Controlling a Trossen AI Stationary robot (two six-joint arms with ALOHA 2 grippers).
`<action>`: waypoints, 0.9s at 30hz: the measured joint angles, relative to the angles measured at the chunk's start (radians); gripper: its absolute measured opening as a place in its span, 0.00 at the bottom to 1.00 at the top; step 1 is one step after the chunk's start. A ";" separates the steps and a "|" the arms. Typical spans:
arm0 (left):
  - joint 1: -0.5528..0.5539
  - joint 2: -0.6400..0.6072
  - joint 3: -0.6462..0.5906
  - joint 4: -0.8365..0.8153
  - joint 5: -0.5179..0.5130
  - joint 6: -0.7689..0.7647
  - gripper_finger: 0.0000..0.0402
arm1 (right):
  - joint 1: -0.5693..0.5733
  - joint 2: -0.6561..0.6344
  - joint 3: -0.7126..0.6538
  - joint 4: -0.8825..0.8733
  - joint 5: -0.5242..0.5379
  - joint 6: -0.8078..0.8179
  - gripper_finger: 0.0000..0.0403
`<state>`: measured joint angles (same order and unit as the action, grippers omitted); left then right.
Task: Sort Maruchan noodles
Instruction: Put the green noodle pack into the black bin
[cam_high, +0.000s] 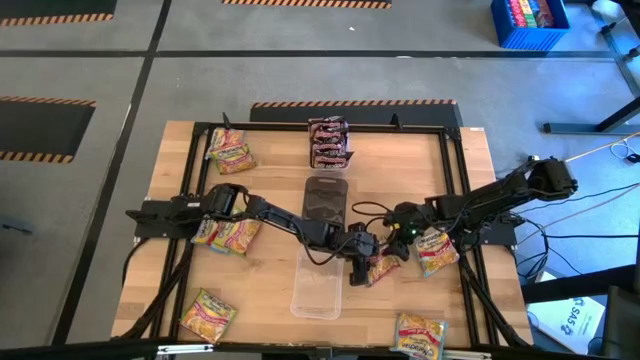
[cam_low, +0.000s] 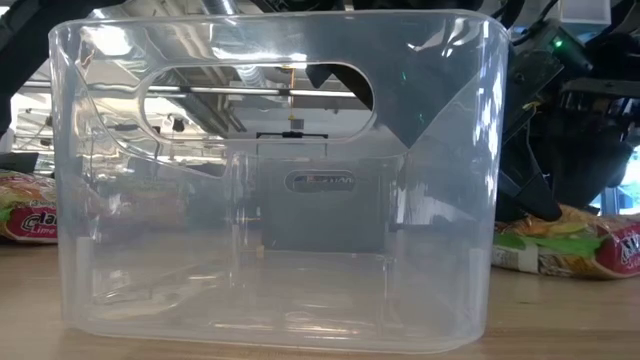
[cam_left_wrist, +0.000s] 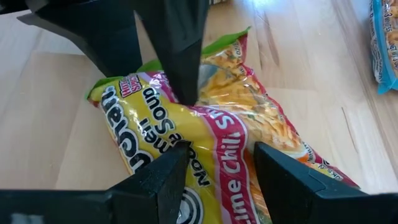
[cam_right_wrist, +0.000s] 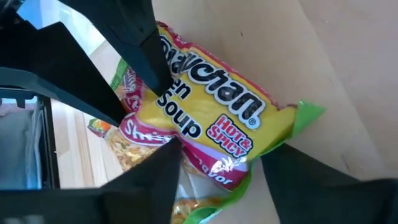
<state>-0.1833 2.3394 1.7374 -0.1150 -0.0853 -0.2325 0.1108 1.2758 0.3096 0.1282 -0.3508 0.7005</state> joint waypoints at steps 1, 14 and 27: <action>0.000 0.000 0.000 0.000 0.000 0.000 0.45 | 0.000 0.000 0.000 -0.003 -0.002 -0.005 0.41; -0.011 -0.017 -0.001 -0.021 0.027 0.007 0.45 | 0.000 0.000 0.002 -0.026 -0.075 -0.056 0.11; -0.030 -0.113 -0.001 -0.123 0.027 0.035 0.45 | 0.002 -0.003 0.003 -0.018 -0.004 -0.166 0.00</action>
<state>-0.2138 2.2267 1.7367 -0.2378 -0.0586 -0.1974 0.1123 1.2727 0.3126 0.1106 -0.3553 0.5341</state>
